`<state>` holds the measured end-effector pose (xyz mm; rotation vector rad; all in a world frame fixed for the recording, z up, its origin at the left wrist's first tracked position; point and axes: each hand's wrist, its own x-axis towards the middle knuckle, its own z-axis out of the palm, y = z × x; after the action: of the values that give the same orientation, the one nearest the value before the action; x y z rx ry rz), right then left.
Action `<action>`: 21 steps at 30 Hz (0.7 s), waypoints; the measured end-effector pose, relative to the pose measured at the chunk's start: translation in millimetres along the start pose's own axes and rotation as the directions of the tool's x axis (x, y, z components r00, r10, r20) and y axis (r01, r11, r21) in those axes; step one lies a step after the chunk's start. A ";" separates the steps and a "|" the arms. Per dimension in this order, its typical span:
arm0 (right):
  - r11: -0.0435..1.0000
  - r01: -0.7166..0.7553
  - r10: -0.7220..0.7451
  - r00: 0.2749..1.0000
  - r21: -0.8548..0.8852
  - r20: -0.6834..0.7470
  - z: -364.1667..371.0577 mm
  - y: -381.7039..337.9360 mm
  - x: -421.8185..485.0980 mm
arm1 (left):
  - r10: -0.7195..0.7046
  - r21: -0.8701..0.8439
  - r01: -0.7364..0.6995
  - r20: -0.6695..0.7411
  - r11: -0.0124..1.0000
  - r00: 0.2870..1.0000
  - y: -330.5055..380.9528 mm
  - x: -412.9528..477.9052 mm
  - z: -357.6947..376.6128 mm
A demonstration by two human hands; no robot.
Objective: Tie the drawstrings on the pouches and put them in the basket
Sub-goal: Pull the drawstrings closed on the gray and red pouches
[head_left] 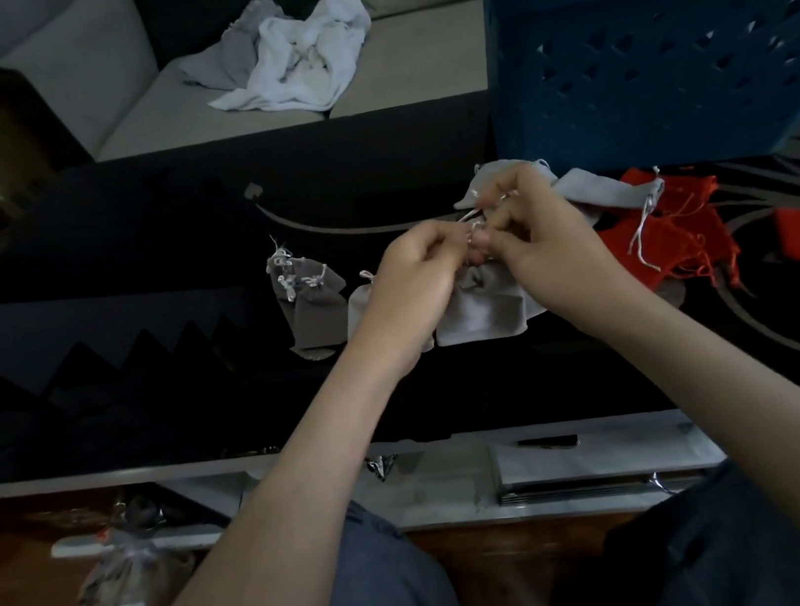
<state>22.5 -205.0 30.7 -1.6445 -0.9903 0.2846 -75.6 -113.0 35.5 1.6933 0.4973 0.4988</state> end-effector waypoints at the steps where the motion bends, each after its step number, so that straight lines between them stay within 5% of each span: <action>1: 1.000 0.003 -0.003 1.000 -0.019 -0.011 -0.7 -0.1 0.3 | 0.023 0.022 -0.023 0.024 0.999 0.999 -0.6 -0.4 -0.1; 21: 0.976 0.192 -0.173 0.970 -0.102 0.170 -2.7 4.2 -2.3 | -0.010 0.054 0.014 -0.080 0.998 0.997 -11.2 3.5 -3.1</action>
<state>24.7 -208.6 27.2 -1.6417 -1.2936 0.2400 -75.2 -106.7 25.1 1.7267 0.5832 0.5494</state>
